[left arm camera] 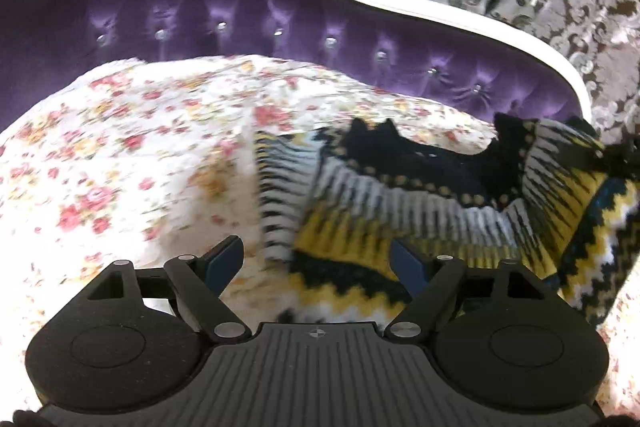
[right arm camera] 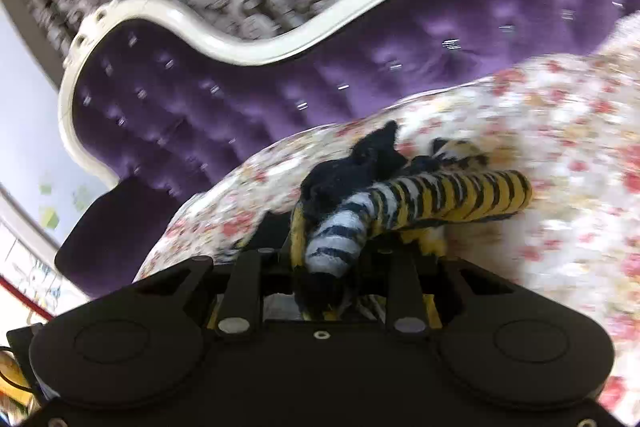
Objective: Fold small clothes
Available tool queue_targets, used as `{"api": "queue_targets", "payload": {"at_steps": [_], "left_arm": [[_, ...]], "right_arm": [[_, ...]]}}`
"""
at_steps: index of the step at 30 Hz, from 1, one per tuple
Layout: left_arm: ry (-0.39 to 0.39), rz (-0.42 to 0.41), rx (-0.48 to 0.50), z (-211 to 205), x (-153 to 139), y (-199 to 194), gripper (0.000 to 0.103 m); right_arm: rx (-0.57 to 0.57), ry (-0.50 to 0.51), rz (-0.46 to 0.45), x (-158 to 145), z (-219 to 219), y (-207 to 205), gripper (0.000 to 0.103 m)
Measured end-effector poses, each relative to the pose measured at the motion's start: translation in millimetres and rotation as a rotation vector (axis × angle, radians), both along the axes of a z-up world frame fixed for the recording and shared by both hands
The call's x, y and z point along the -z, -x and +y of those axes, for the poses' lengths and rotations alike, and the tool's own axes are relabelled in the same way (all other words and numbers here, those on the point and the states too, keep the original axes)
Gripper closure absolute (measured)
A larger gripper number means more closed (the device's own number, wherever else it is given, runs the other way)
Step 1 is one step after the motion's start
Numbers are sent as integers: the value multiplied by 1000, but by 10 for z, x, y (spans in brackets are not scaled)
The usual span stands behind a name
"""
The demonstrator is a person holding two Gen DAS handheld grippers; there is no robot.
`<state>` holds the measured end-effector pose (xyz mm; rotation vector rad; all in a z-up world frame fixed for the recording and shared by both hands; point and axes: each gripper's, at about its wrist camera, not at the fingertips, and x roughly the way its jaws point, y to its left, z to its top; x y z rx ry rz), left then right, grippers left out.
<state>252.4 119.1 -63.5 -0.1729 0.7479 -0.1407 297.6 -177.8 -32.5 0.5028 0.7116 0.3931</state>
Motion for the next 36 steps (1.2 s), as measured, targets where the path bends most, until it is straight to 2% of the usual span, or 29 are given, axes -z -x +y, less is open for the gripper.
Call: {"api": "queue_targets", "payload": {"at_steps": [5,11,13,14,18,21,25,28,30,35,36], "left_arm": [[42,16,-36,264,67,72,24],[69,35,-66,494,145,119,24],[77,42,-72,539,170,134,24],[80,45,-71,554,178,134,24],[90,50,-69,599,193,158,24],[112,50,-72,625,172,154,24],[126,36,-68,619,90,130,24],[152,32,-53,592,24,82,24],[175,35,-36,554,-13,31,24],[232,60,19,407,-69,-151,24],[247,70,36,376,-70,-198,24]], "right_arm": [[-88,17,9,13,585,-131,67],[-188,184,35,207,1311,-226,67],[-212,224,37,285,1455,-218,61],[-220,218,35,313,1483,-208,58],[-282,123,2,295,1498,-187,32],[-296,92,-60,159,1417,-128,31],[-259,60,-125,-22,1132,7,22],[-241,116,-161,-78,986,126,15],[-252,184,-192,-59,964,254,15],[-325,368,-291,77,1174,629,11],[-342,414,-322,111,1244,740,7]]}}
